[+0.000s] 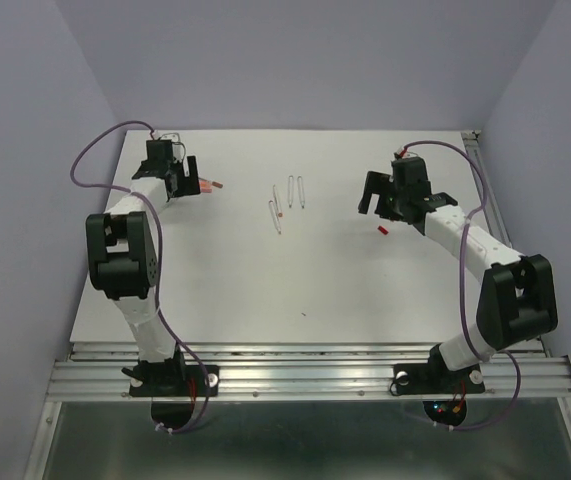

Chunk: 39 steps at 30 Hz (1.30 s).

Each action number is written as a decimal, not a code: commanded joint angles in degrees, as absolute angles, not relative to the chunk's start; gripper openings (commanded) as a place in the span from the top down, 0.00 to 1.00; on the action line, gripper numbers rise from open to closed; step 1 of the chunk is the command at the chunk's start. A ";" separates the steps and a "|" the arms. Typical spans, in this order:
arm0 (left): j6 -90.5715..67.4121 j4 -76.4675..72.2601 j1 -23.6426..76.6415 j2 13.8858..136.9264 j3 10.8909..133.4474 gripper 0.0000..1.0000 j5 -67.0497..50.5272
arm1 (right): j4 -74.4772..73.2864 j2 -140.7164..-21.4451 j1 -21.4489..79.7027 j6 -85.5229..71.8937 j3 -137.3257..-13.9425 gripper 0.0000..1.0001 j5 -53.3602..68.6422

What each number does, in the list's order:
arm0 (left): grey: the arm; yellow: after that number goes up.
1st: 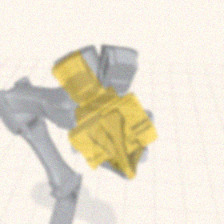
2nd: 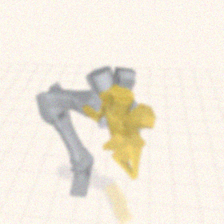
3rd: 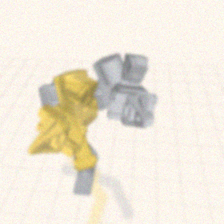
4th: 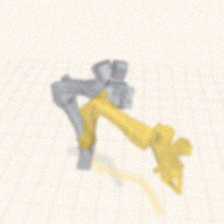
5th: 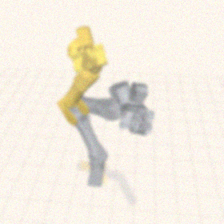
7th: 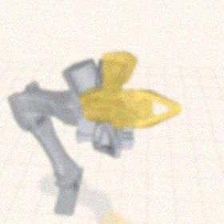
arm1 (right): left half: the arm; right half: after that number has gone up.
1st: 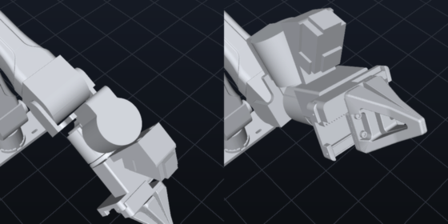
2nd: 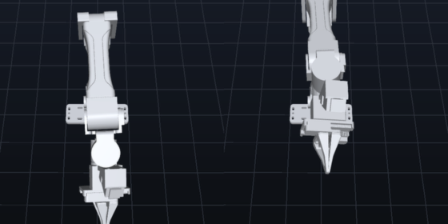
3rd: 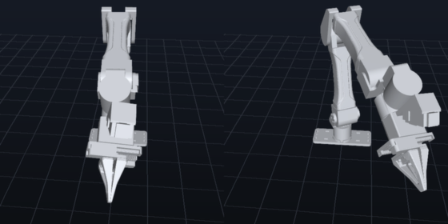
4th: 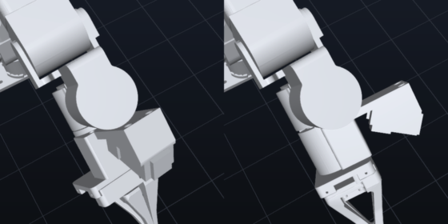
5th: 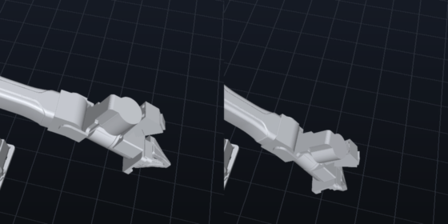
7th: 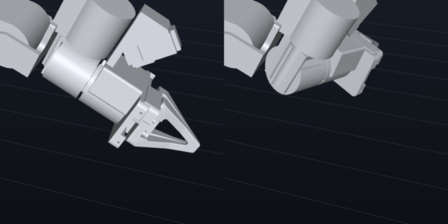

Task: Open the pen caps

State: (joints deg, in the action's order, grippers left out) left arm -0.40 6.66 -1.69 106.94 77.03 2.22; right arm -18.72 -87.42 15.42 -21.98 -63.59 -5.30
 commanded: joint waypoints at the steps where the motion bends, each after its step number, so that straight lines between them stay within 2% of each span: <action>1: 6.67 7.90 -2.02 109.76 82.78 0.05 -0.88 | -16.96 -87.71 15.20 -20.83 -63.72 0.00 -6.32; 8: 13.88 14.06 -2.11 115.39 91.92 0.09 -1.93 | -17.93 -88.86 15.20 -20.74 -64.60 0.00 -6.42; 11: 15.20 16.86 -2.11 118.03 94.21 0.14 -1.23 | -18.72 -89.12 15.21 -20.74 -64.86 0.00 -7.20; 31: 18.81 22.85 -2.90 123.57 98.35 0.20 0.26 | -19.86 -90.00 15.21 -20.83 -66.01 0.00 -7.91; 37: 19.07 23.47 -2.90 124.19 98.79 0.24 0.00 | -20.04 -89.91 15.20 -20.92 -65.92 0.00 -8.17; 39: 18.81 23.47 -2.90 124.71 98.62 0.30 -1.76 | -19.95 -89.91 15.21 -21.00 -65.74 0.00 -8.17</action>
State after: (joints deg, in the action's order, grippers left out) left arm 18.00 22.13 -2.70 124.75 96.53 0.05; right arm -20.53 -89.71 15.42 -21.56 -63.61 -7.11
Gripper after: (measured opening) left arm 0.748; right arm 0.998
